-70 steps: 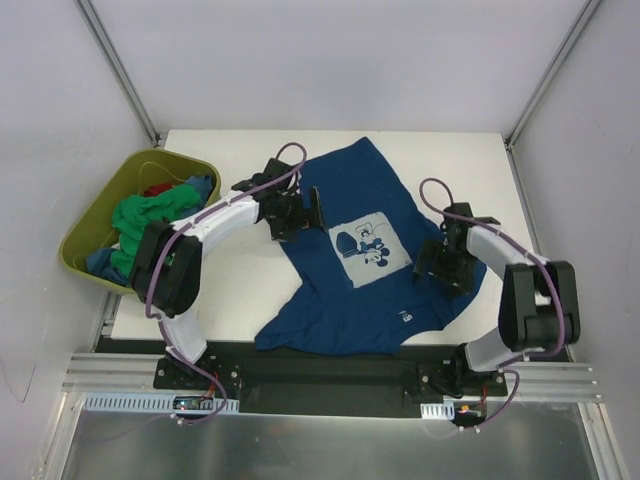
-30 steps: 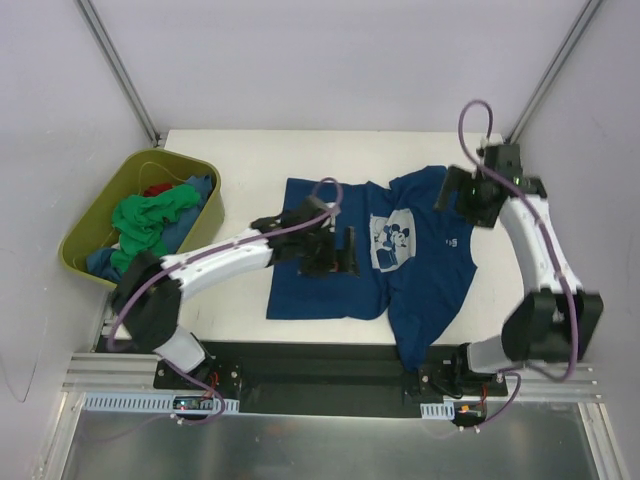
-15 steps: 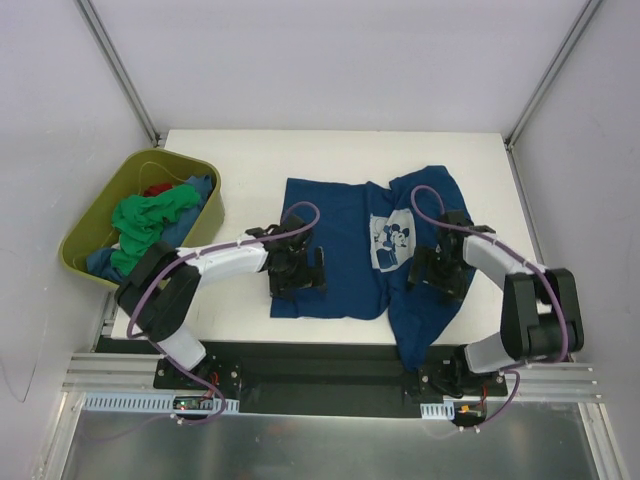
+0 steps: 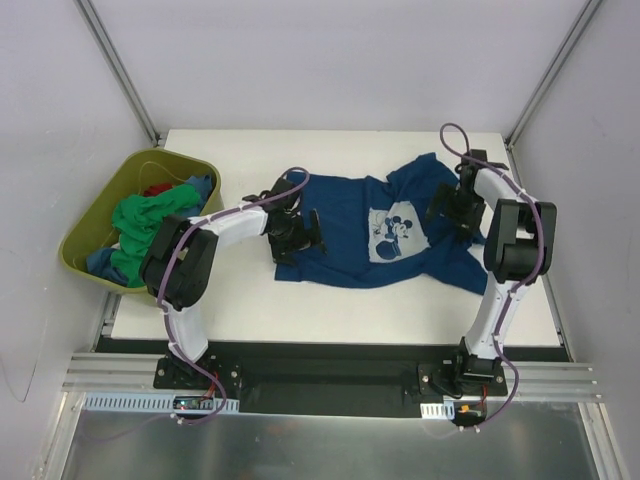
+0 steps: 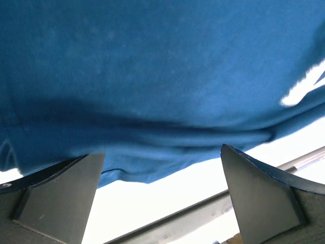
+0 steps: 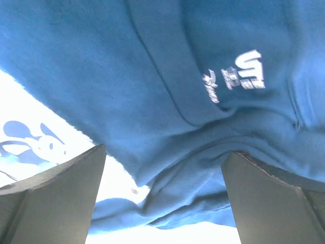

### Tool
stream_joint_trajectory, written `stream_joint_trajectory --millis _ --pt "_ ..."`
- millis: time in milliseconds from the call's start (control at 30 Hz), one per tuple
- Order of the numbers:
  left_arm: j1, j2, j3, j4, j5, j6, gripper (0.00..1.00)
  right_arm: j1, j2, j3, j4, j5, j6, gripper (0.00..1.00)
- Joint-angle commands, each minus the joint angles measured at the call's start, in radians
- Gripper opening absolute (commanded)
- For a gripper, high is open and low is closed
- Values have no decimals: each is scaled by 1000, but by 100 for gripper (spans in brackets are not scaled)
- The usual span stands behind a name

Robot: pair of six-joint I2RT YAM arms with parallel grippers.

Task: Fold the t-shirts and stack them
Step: Flatten out the tshirt

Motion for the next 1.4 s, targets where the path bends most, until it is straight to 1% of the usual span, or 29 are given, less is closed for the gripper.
stream_joint_trajectory --millis 0,33,67,100,133,167,200,233,300,367,500,600,633,667,700,733,767,800,900,933,1000,1100,1167,1200,1233,1300,1333,1367 --pt "3 -51 14 9 -36 83 99 0 -69 50 -17 -5 -60 97" --pt "3 -112 -3 6 -54 81 99 3 -109 15 4 -6 -62 97" --pt "3 -147 -22 4 -91 79 99 5 -149 -79 12 -3 -86 97" --pt "3 -184 -71 0 -109 76 99 3 -240 -128 21 3 -82 97" --pt "3 -259 -98 -2 -126 72 99 3 -287 -174 32 15 -79 97" --pt "3 -298 -126 -6 -152 67 99 0 -333 -232 35 47 -73 97" --pt "3 -331 -181 -12 -163 64 99 -3 -409 -320 38 56 -71 97" --pt "3 -392 -209 -16 -169 57 99 -8 -445 -370 41 58 -65 97" --pt "3 -440 -286 -25 -186 47 99 -29 -517 -471 44 38 -48 97" --pt "3 -483 -348 -34 -188 35 99 -46 -539 -507 55 38 -47 97" --pt "8 -487 -396 -36 -195 21 99 -54 -518 -499 51 26 -44 99" --pt "19 -442 -393 -34 -191 12 99 -57 -453 -438 49 33 -48 92" --pt "20 -433 -390 -34 -189 10 99 -57 -435 -397 44 58 -48 89" --pt "23 -425 -383 -34 -191 10 98 -58 -395 -380 44 67 -54 87" --pt "23 -410 -379 -34 -192 10 95 -61 -375 -360 37 72 -57 84" --pt "26 -401 -376 -34 -195 10 91 -69 -355 -344 32 72 -60 76" --pt "26 -395 -373 -34 -197 9 87 -72 -318 -318 31 72 -60 74" --pt "28 -379 -372 -34 -197 9 81 -77 -303 -311 29 72 -60 73" --pt "31 -347 -369 -31 -200 4 68 -92 -248 -288 31 72 -60 69" --pt "31 -339 -367 -29 -202 3 65 -98 -238 -284 28 72 -60 68" --pt "31 -315 -366 -29 -197 -3 62 -100 -226 -289 32 70 -60 66" --pt "31 -286 -364 -20 -208 -9 62 -101 -223 -301 40 72 -62 62" --pt "34 -263 -355 -19 -238 -6 59 -101 -225 -309 49 72 -60 56" --pt "37 -255 -349 -19 -234 4 56 -101 -225 -317 49 57 -60 49" --pt "39 -250 -340 -19 -228 6 52 -101 -225 -324 51 50 -60 44" --pt "39 -240 -338 -14 -225 -3 50 -101 -237 -350 61 38 -62 35" --pt "39 -234 -339 -14 -229 -8 46 -101 -243 -361 63 40 -60 33" --pt "39 -224 -341 -13 -232 -9 44 -101 -255 -370 72 38 -59 30"
